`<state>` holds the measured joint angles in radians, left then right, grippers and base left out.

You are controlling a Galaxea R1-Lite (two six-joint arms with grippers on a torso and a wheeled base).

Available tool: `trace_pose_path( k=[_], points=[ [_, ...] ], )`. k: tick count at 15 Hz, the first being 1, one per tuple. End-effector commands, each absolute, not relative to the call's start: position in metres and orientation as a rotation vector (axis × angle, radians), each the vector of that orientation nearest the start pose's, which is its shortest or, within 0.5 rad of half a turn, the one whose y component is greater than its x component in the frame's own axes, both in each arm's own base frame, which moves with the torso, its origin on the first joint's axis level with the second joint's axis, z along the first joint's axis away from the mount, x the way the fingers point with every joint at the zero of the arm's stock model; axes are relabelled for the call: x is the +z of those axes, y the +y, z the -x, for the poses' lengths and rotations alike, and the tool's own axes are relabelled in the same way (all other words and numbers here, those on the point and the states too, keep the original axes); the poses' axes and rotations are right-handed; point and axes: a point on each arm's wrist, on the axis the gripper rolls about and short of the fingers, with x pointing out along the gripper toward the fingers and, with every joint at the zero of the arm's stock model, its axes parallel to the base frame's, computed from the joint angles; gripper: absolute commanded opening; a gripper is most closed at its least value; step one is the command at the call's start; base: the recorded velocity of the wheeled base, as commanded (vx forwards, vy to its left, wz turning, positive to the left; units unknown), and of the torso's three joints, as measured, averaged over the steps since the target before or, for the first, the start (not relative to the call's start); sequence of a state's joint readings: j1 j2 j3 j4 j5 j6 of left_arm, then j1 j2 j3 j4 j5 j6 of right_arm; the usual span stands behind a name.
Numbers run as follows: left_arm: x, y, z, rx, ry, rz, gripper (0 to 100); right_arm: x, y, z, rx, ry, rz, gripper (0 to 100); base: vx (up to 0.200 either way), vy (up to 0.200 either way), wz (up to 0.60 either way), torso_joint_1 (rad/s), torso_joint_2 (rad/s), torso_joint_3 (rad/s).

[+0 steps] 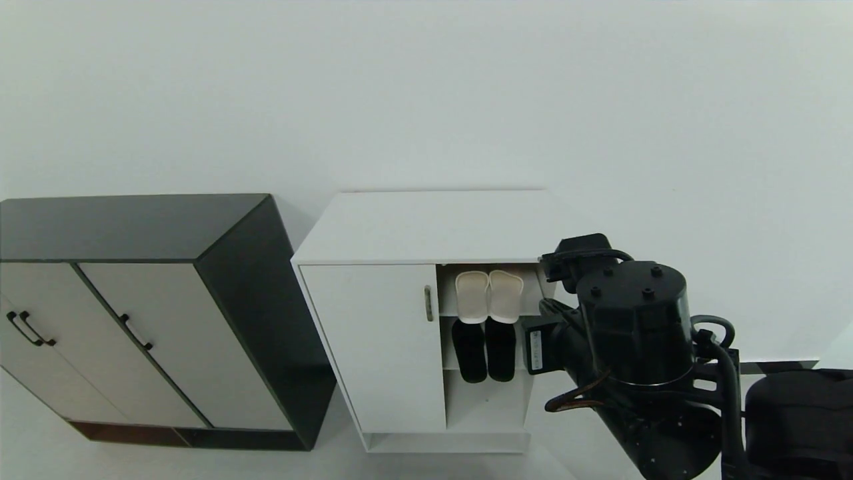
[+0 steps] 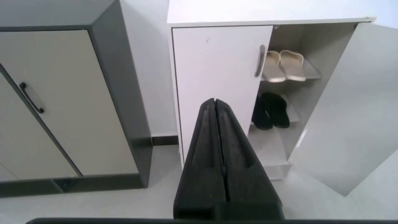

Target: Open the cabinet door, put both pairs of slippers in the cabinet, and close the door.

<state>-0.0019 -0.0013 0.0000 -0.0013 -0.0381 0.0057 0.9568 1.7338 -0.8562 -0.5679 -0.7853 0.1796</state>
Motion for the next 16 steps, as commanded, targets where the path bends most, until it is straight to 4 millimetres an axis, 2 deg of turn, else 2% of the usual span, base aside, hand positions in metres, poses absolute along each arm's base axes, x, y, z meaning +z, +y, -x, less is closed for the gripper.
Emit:
trace_pose_path(
  k=[1, 5, 7, 10, 12, 14, 16],
  points=[
    [0.076, -0.001, 0.023, -0.04, -0.002, -0.006, 0, 0.18, 0.244, -0.191, 0.151, 0.215, 0.06, 0, 0.0, 0.0, -0.6, 0.022, -0.03, -0.012],
    [0.076, -0.001, 0.023, -0.04, -0.002, -0.006, 0, 0.18, 0.244, -0.192, 0.15, 0.216, 0.061, 0, 0.0, 0.0, -0.6, 0.007, 0.0, -0.002],
    [0.076, -0.001, 0.023, -0.04, -0.002, -0.006, 0, 0.178, 0.238, -0.201, 0.116, 0.218, 0.07, 0, 0.0, 0.0, -0.6, 0.005, 0.0, -0.002],
    [0.076, -0.001, 0.023, -0.04, -0.002, -0.005, 0, 0.177, 0.225, -0.219, 0.049, 0.221, 0.086, 0, 0.0, 0.0, 0.0, 0.0, 0.0, 0.0],
    [0.076, -0.001, 0.023, -0.04, -0.002, -0.005, 0, 0.185, 0.209, -0.238, -0.015, 0.207, 0.086, 0, 0.0, 0.0, 0.0, 0.0, 0.0, 0.0],
    [0.076, -0.001, 0.023, -0.04, -0.002, -0.005, 0, 0.187, 0.201, -0.246, -0.028, 0.207, 0.079, 0, 0.0, 0.0, 0.0, 0.0, 0.0, 0.0],
    [0.076, -0.001, 0.023, -0.04, -0.002, -0.005, 0, 0.186, 0.203, -0.244, -0.02, 0.21, 0.082, 0, 0.0, 0.0, 0.0, 0.0, 0.0, 0.0]
  ],
)
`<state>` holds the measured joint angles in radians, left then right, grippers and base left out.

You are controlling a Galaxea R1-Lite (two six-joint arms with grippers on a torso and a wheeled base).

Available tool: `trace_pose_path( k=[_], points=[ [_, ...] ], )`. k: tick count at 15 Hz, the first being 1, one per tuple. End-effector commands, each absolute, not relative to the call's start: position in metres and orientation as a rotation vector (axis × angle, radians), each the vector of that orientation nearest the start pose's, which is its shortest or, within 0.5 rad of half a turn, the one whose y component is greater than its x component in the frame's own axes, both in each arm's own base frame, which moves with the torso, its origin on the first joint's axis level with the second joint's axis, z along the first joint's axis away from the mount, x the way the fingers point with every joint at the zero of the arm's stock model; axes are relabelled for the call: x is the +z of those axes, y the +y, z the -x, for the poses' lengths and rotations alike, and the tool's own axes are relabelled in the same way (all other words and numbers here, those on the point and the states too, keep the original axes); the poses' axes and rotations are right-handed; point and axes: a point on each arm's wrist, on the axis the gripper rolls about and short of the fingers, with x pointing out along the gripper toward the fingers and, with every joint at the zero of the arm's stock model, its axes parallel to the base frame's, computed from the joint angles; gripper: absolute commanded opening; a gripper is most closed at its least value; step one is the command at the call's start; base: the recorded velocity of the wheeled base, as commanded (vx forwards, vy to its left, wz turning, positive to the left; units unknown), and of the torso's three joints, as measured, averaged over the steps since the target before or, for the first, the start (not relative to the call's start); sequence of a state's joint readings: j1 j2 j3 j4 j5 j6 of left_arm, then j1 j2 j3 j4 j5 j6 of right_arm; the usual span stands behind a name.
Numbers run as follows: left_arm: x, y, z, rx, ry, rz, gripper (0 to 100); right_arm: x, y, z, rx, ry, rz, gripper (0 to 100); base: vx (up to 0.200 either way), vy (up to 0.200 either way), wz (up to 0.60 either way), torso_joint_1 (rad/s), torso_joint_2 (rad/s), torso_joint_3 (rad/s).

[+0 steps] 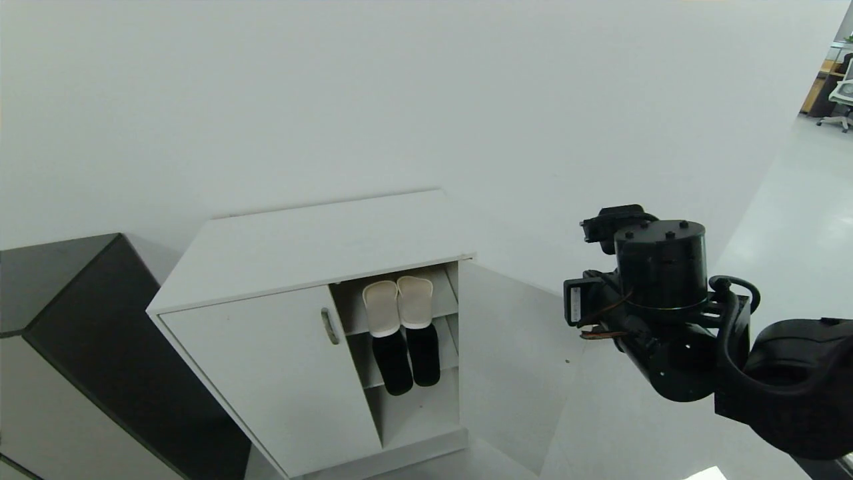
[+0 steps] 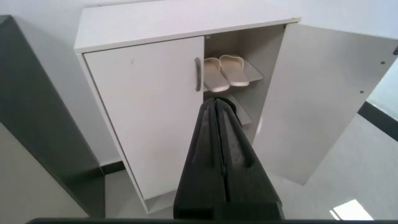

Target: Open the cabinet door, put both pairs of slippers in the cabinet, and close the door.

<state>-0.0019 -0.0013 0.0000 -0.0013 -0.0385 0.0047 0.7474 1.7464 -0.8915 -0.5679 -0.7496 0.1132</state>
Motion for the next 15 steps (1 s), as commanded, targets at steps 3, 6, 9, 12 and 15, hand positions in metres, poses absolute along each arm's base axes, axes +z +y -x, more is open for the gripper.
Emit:
trace_pose_path(
  k=[3, 6, 9, 12, 15],
  points=[
    [0.076, -0.001, 0.023, -0.04, -0.002, -0.005, 0, 0.182, 0.21, -0.241, 0.0, 0.215, 0.09, 0, -0.067, 0.0, 0.0, 0.001, 0.0, 0.002],
    [0.076, -0.001, 0.023, -0.04, -0.002, -0.005, 0, 0.18, 0.21, -0.241, 0.001, 0.221, 0.096, 0, -0.2, 0.0, 0.0, 0.009, 0.0, -0.001],
    [0.076, -0.001, 0.023, -0.04, -0.002, -0.005, 0, 0.18, 0.21, -0.243, 0.006, 0.221, 0.093, 0, -0.2, 0.0, 0.0, -0.006, -0.01, 0.002],
    [0.076, -0.001, 0.023, -0.04, -0.002, -0.005, 0, 0.185, 0.191, -0.277, 0.036, 0.227, 0.045, 0, 0.0, 0.0, 0.0, 0.0, 0.0, 0.0],
    [0.076, -0.001, 0.023, -0.041, -0.002, -0.006, 0, 0.181, 0.174, -0.316, 0.027, 0.234, 0.009, 0, 0.0, 0.0, 0.0, 0.0, 0.0, 0.0]
  ],
)
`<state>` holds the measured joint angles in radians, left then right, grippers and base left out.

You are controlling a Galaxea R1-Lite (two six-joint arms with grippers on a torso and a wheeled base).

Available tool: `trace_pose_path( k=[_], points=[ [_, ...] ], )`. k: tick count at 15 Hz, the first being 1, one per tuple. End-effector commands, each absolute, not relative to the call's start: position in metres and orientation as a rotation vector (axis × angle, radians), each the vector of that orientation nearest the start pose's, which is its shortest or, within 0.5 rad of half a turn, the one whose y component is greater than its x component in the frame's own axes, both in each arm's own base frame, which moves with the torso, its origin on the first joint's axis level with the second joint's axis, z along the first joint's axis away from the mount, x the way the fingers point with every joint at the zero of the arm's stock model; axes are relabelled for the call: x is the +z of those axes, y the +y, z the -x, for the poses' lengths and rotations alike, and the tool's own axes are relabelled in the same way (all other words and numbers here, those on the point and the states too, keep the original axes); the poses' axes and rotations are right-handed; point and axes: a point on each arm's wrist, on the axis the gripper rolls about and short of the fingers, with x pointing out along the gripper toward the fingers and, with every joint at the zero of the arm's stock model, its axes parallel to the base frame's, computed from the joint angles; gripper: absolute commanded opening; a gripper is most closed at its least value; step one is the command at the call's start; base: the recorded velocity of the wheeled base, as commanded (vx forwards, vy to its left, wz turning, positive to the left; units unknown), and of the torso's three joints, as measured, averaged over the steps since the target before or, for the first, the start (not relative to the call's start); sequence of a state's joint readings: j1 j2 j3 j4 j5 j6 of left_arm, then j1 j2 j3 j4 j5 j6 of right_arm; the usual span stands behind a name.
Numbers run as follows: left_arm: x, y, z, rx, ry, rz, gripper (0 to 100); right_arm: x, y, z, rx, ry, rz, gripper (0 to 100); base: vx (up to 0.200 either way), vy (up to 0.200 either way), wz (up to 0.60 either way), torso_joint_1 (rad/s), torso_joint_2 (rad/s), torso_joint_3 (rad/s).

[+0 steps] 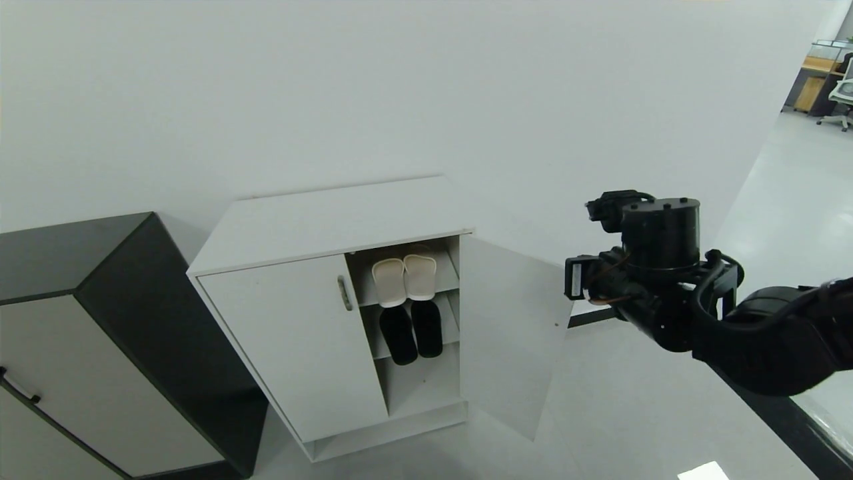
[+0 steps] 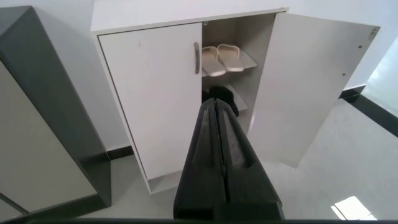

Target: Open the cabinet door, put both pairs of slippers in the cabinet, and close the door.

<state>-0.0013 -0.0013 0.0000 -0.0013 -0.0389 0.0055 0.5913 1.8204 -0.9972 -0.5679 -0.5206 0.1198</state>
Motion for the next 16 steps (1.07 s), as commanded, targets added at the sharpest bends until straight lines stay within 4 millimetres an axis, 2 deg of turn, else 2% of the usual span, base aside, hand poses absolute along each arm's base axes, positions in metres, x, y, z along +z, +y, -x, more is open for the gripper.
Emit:
trace_pose_path(
  k=[1, 7, 16],
  points=[
    [0.076, -0.001, 0.023, -0.041, -0.002, -0.006, 0, 0.176, 0.173, -0.323, 0.037, 0.245, -0.002, 0, 0.0, 0.0, 0.0, 0.0, 0.0, 0.0],
    [0.076, -0.001, 0.023, -0.041, -0.002, -0.006, 0, 0.158, 0.152, -0.38, 0.003, 0.256, -0.09, 0, 0.0, 0.0, 0.0, 0.0, 0.0, 0.0],
    [0.076, -0.001, 0.023, -0.041, -0.002, -0.006, 0, 0.127, 0.147, -0.401, -0.005, 0.315, -0.1, 0, 0.0, 0.0, 0.0, 0.0, 0.0, 0.0]
  ],
)
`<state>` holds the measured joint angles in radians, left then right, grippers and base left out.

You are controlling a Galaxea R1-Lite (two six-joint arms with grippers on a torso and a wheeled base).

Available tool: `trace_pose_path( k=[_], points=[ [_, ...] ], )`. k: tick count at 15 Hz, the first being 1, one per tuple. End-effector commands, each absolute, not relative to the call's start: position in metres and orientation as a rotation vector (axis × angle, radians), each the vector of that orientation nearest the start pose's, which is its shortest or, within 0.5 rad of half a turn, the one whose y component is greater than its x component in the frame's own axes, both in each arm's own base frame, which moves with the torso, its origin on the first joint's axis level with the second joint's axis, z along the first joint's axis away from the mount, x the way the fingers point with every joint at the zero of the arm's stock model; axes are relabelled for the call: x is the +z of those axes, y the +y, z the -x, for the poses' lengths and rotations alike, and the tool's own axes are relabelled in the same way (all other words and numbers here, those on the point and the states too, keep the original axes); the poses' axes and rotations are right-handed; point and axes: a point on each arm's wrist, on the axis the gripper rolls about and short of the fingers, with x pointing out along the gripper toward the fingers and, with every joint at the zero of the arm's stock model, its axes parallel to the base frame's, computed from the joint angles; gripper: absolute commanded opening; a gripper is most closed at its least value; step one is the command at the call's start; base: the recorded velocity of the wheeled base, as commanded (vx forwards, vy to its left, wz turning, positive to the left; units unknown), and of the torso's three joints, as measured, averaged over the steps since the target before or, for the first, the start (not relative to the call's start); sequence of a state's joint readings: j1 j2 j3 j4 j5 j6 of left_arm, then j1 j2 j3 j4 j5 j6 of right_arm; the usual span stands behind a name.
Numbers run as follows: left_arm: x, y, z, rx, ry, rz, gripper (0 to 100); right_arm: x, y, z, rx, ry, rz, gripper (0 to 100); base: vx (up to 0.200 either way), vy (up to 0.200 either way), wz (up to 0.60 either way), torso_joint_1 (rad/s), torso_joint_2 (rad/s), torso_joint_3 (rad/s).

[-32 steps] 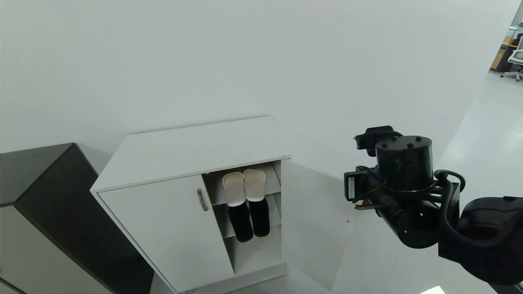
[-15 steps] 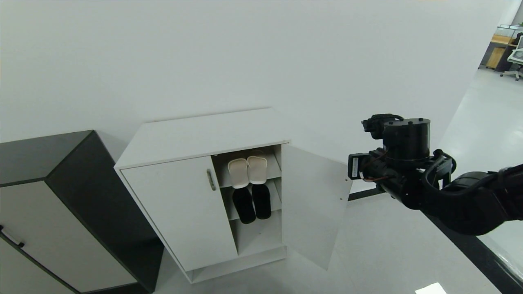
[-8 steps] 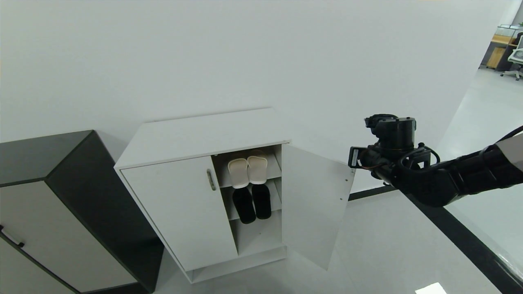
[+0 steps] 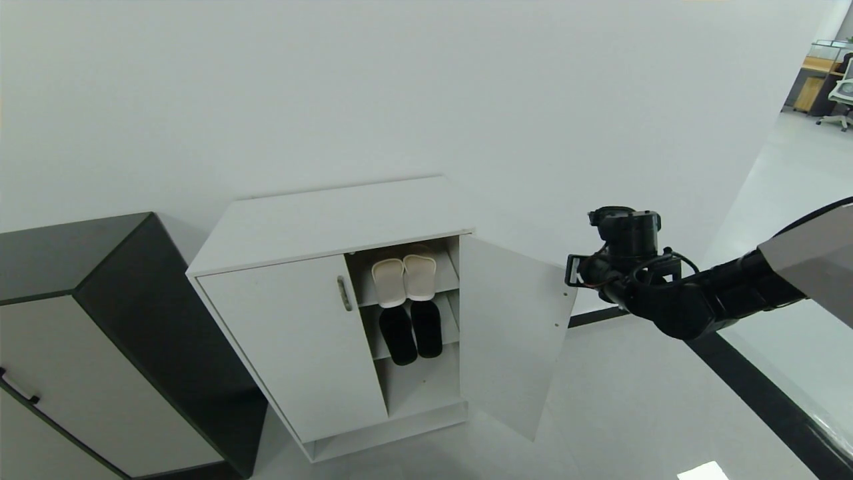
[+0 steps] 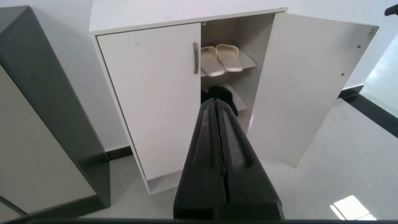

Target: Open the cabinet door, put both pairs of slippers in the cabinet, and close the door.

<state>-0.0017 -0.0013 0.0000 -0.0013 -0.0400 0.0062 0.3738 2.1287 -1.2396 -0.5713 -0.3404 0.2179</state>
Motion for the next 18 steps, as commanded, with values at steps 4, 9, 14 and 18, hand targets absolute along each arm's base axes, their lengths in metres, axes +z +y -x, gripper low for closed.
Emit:
trace_pose_path(
  k=[4, 9, 14, 18],
  points=[
    [0.076, -0.001, 0.023, -0.041, -0.002, -0.006, 0, 0.119, 0.143, -0.411, -0.028, 0.319, -0.103, 0, 0.0, 0.0, 0.0, 0.0, 0.0, 0.0],
    [0.076, -0.001, 0.023, -0.041, -0.002, -0.006, 0, 0.111, 0.137, -0.423, -0.042, 0.29, -0.123, 0, 0.0, 0.0, 0.0, 0.0, 0.0, 0.0],
    [0.076, -0.001, 0.023, -0.041, -0.002, -0.006, 0, 0.106, 0.137, -0.425, -0.043, 0.294, -0.122, 0, 0.0, 0.0, 0.0, 0.0, 0.0, 0.0],
    [0.076, -0.001, 0.023, -0.041, -0.002, -0.006, 0, 0.105, 0.14, -0.423, -0.04, 0.3, -0.117, 0, 0.0, 0.0, 0.0, 0.0, 0.0, 0.0]
  ],
)
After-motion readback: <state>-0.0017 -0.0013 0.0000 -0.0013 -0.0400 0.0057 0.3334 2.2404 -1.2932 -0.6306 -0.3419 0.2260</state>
